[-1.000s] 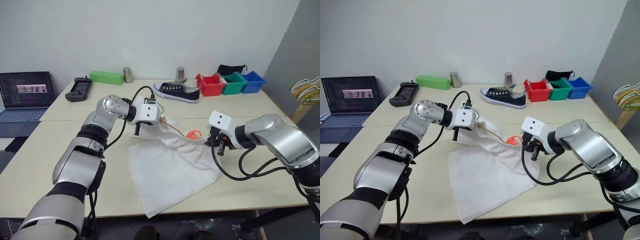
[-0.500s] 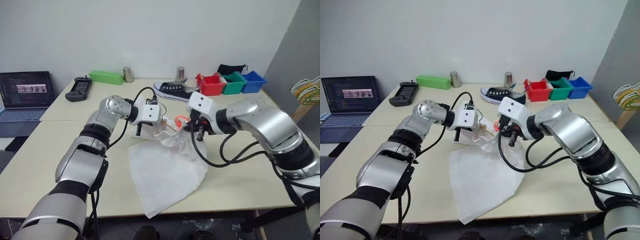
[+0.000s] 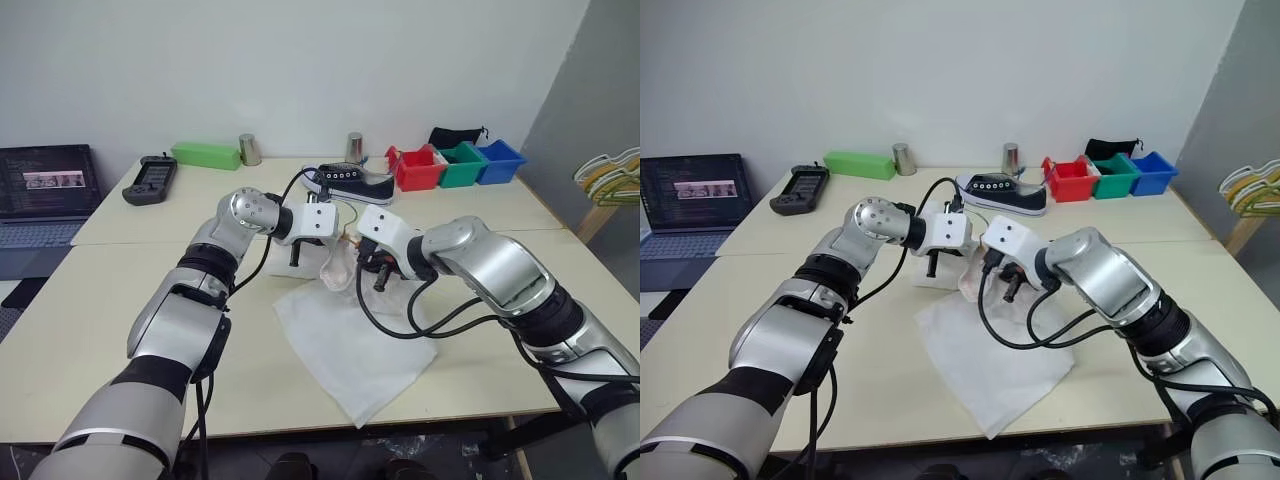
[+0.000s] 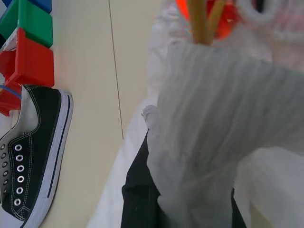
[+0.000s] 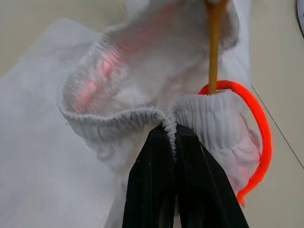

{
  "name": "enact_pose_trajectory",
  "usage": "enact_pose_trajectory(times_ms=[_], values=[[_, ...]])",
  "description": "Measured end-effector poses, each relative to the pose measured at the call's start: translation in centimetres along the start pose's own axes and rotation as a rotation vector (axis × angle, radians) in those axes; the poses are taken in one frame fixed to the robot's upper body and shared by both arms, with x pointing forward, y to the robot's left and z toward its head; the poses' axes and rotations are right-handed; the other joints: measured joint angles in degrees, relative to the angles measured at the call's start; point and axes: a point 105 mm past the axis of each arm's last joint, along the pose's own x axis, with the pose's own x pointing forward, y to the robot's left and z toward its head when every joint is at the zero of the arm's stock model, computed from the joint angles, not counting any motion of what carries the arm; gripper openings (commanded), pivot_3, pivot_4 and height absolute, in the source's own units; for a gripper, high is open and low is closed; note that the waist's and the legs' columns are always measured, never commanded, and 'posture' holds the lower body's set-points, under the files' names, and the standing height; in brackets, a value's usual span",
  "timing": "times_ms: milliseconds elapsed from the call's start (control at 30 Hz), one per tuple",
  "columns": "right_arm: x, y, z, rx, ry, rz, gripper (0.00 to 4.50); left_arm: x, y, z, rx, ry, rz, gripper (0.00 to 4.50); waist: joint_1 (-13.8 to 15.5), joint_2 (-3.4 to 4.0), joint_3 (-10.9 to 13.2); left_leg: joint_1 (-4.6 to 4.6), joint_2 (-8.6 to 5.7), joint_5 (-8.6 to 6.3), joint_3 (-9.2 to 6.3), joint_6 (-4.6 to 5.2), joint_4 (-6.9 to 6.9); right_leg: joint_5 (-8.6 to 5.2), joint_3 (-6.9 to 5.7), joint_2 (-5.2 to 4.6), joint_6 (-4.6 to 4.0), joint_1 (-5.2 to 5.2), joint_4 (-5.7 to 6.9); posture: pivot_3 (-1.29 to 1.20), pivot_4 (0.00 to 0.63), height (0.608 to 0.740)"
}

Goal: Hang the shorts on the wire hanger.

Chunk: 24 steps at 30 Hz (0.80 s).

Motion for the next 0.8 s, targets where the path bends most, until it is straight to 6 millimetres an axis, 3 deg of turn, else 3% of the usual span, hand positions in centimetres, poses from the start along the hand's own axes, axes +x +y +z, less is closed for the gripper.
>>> enact_pose_trajectory(times_ms=[233,533,800], values=[[-0.9,-0.3,0.2,-0.026,-0.007,-0.027,2.42,-0.3,-0.3,-0.6,-0.011,0.012,-0.001,0.00,0.0,0.00,0.0,0.00,0.01,0.00,-0.01,0.00,0.00,0.00,-0.01,0.01,0.00,0.00,0.00,0.11,0.000,0.740],[-2.7,0.8,1.6,-0.045,-0.055,0.015,4.40,-0.5,-0.3,-0.7,-0.012,0.017,-0.001,0.00,0.0,0.00,0.0,-0.01,0.00,0.00,-0.01,0.00,0.00,0.00,-0.01,0.00,0.00,0.00,-0.01,0.11,0.000,0.740],[-5.5,0.0,-0.3,-0.027,-0.004,-0.005,4.45,-0.6,-0.5,-0.9,-0.014,0.021,-0.012,0.00,0.1,0.00,0.0,-0.09,0.00,0.00,-0.07,0.00,0.01,0.00,0.01,-0.01,0.00,0.00,-0.05,0.11,0.000,0.740]])
